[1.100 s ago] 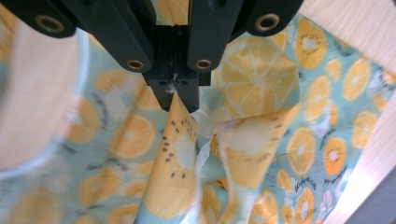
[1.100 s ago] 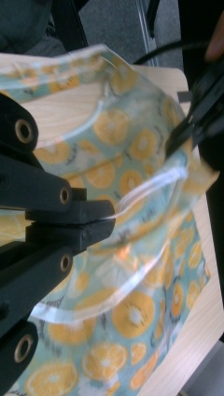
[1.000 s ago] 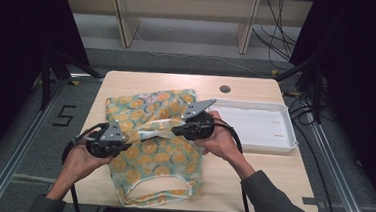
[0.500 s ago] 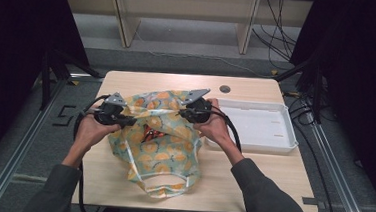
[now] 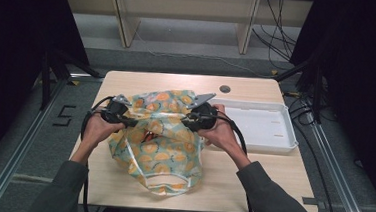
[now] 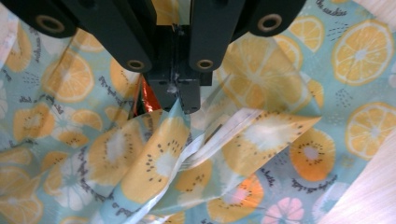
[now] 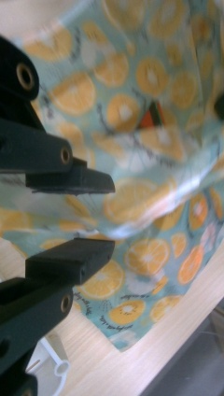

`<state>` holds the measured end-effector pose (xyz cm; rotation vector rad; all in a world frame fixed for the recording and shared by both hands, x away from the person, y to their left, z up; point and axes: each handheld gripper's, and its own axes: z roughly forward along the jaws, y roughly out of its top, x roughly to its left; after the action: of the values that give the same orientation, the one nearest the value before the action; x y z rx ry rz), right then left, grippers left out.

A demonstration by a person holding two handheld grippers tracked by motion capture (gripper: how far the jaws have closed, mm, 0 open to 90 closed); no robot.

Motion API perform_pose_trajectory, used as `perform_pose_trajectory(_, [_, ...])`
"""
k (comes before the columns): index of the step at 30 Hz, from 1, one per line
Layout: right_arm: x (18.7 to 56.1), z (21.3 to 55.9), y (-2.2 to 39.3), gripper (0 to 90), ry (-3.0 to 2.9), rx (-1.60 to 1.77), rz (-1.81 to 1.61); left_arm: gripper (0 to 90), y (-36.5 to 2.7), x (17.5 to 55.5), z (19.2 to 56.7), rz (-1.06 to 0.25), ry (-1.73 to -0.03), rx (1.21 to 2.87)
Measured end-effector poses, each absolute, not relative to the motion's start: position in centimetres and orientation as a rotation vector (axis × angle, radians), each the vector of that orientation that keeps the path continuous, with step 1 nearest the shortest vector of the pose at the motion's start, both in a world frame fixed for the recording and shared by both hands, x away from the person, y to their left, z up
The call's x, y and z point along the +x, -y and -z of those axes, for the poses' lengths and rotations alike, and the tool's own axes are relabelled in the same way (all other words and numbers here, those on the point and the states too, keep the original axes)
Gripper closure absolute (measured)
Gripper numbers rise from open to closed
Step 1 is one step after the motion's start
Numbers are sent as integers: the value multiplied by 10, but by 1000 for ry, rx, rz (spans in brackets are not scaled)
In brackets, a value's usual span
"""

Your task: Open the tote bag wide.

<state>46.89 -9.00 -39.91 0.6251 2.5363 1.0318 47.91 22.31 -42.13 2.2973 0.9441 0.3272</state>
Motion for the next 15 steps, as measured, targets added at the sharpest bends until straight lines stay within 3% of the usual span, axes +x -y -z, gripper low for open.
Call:
perform_pose_trajectory(3, [450, 397, 94, 829, -2573, 571, -1063, 892, -225, 480, 420, -325, -937, 2308])
perform_pose_trajectory(8, [438, 419, 80, 882, -2737, 439, -933, 893, -224, 480, 417, -339, -935, 2292])
perform_pose_trajectory(15, [459, 458, 66, 900, -2740, 430, -680, 892, -230, 481, 413, -345, -932, 2273])
